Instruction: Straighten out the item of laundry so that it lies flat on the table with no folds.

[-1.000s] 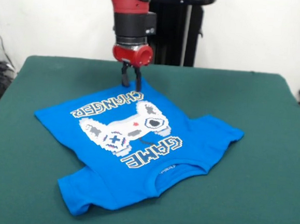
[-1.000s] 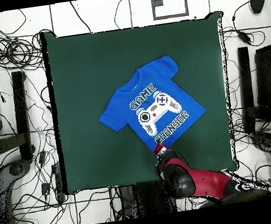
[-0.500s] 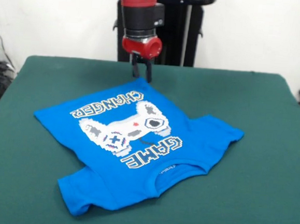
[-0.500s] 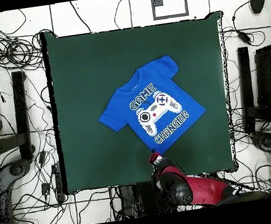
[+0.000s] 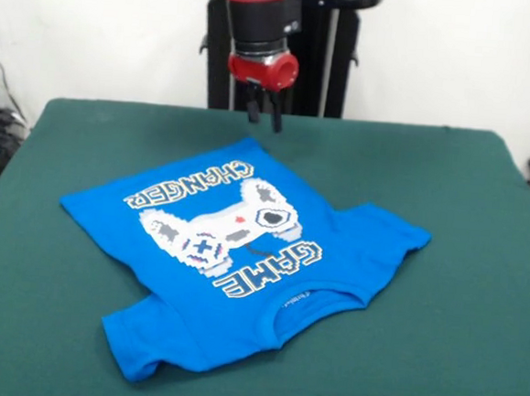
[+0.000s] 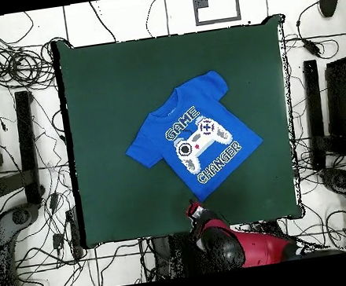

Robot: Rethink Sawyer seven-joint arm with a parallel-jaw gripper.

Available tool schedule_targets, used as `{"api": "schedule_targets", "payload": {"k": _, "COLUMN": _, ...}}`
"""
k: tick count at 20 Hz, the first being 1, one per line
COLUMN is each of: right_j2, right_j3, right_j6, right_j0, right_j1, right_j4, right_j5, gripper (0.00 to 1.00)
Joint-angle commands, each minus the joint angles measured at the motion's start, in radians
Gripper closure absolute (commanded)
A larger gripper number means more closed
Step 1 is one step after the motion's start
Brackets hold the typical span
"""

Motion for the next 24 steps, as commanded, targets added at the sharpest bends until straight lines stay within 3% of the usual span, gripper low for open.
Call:
{"api": "schedule_targets", "payload": {"k": 1, "right_j2": 0.213, "right_j3": -0.053, "right_j6": 0.071, "right_j0": -0.045, "right_j1": -0.128, "right_j4": 0.113, "right_j5": 0.289, "gripper": 0.0}}
{"api": "schedule_targets", "payload": {"k": 12, "right_j2": 0.114, "right_j3": -0.278, "right_j6": 0.1, "right_j0": 0.093, "right_j1": -0.125, "right_j4": 0.209, "right_j5": 0.276, "gripper": 0.0}}
{"api": "schedule_targets", "payload": {"k": 24, "right_j2": 0.133, "right_j3": -0.414, "right_j6": 0.065, "right_j0": 0.11, "right_j1": -0.117, "right_j4": 0.317, "right_j5": 0.375, "gripper": 0.0}}
